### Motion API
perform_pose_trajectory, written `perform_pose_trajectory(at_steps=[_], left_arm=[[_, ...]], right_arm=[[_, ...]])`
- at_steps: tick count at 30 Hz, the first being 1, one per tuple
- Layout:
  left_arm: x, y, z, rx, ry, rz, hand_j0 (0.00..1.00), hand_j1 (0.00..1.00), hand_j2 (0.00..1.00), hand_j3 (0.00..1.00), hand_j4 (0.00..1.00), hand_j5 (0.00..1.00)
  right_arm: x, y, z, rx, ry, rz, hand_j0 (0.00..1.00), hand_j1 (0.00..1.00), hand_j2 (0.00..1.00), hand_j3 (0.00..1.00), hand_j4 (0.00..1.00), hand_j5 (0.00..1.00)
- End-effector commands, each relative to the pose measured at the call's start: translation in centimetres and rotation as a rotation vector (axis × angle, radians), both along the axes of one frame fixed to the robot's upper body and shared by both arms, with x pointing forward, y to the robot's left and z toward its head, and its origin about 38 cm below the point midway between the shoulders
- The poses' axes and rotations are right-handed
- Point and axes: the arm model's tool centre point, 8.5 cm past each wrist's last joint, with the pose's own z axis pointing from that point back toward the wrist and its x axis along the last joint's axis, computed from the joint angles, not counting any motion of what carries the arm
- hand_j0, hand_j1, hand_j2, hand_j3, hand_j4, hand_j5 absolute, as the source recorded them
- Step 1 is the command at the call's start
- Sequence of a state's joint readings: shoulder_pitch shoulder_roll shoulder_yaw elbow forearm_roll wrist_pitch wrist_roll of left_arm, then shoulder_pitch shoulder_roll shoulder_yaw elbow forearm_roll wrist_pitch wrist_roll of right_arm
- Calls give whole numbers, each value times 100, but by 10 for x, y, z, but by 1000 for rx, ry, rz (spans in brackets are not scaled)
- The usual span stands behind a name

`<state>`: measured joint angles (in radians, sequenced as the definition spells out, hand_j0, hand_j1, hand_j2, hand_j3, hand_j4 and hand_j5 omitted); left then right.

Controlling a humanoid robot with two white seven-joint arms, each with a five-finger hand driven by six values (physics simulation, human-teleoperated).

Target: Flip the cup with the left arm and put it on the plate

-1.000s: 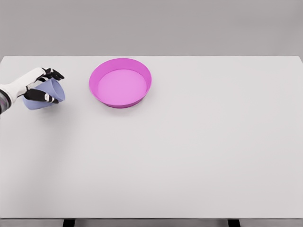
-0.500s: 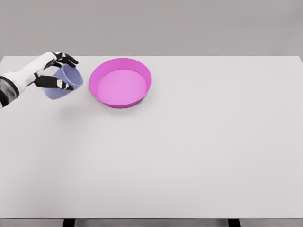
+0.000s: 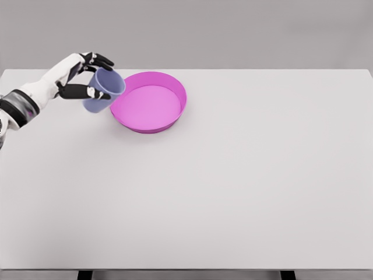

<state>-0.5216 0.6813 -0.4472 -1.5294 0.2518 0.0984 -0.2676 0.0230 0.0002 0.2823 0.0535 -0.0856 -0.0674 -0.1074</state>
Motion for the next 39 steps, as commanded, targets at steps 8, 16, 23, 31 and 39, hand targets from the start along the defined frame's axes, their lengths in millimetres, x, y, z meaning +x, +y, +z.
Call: perform_pose_trajectory(at_steps=[8,16,23,31,39], left_arm=[[11,-33,-17,-164,12,-31,62,62,62,62,62,62],[22,-57,-29,-248,0,-58,62,62,62,62,62,62],[26,-84,-35,-341,-68,-114,60,60,60,60,60,60],[36,-81,-50,-435,-92,-79,60,60,60,60,60,60],[41,-69,-79,-496,-44,-14,61,61,61,61,61,61]], right_arm=[[0,0,0,0,0,0,100,100,100,100,100,100],[0,0,0,0,0,0,100,100,100,100,100,100],[0,0,0,0,0,0,100,100,100,100,100,100],[0,0,0,0,0,0,100,100,100,100,100,100],[0,0,0,0,0,0,100,100,100,100,100,100]])
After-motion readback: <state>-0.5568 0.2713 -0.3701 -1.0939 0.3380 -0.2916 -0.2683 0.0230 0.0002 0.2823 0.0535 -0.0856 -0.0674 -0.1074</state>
